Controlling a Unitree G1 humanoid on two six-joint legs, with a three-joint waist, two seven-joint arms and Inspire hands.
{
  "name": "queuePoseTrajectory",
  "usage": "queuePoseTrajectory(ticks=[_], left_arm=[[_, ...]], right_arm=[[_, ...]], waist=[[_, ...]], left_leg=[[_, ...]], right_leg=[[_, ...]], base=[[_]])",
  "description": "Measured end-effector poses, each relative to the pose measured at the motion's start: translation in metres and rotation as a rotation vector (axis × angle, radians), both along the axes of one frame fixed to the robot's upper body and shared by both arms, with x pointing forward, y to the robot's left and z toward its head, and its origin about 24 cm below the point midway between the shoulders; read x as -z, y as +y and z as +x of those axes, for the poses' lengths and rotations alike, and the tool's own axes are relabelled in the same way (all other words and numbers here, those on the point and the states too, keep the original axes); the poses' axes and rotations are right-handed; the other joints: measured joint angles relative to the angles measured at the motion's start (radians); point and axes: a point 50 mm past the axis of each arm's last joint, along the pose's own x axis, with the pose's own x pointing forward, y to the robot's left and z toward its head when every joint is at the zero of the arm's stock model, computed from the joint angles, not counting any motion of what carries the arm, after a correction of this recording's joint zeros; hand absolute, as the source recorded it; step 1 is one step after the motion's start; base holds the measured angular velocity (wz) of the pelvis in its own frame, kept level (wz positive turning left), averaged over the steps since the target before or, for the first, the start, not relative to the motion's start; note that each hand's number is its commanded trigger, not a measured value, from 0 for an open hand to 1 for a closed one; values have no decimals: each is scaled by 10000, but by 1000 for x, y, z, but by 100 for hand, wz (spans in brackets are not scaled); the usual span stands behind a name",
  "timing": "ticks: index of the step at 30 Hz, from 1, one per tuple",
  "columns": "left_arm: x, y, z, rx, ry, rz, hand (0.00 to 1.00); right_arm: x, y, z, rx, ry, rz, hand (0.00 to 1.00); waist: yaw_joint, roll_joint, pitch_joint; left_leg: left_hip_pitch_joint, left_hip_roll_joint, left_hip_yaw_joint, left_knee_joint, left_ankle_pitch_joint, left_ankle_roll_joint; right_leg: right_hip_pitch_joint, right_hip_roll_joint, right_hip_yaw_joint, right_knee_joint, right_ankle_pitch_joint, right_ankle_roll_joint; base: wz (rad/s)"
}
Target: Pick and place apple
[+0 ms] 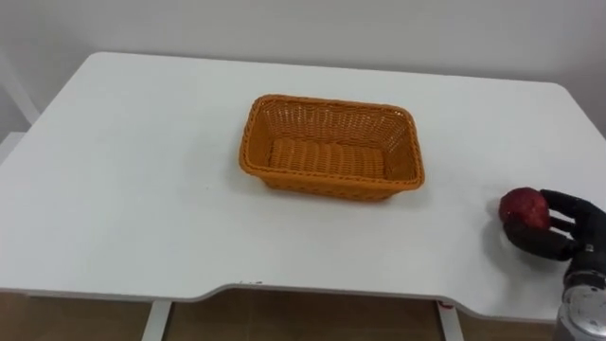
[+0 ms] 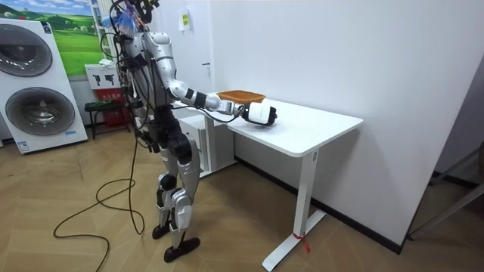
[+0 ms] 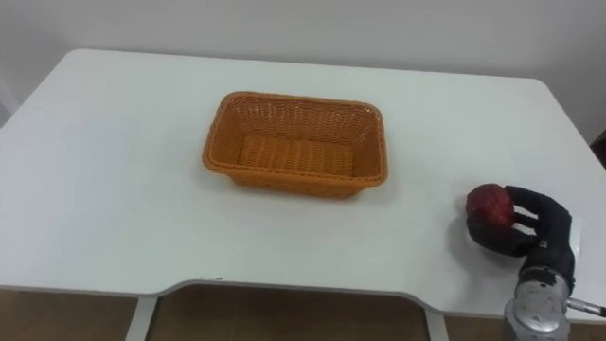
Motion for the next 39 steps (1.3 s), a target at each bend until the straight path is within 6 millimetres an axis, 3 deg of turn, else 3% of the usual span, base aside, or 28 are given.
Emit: queuePoseTrajectory(ticks=[11,19,33,39], left_arm=[[0,0,0,1,38,-110,0],[1,-1,2,23,-18,-200,0],[1,-3,2,69,12,-406,0],[2,-4,5,78,-11,-439,0]], right_arm=[[-8,7,8,-256,-392,141,100],[-57,29,34,-1397,-2653,-93,100],[-110,49,50,-2910,-4667,-773,100],[-118,67,55,-4075,-4757,-1165,100]], waist=[[108,-1,-18],[150,5,-14],[163,28,5],[530,27,-3]], left_leg=[[0,2,75,-91,3,-4],[3,-43,93,-116,4,-5],[-364,-2,-107,79,4,-7],[-322,-3,-130,56,12,-19]], right_leg=[[-85,8,45,20,5,1],[-63,9,-6,-28,6,3],[-249,-14,-316,-15,8,0],[-230,-13,-299,-11,8,-1]], base=[[-1],[1],[4],[0]])
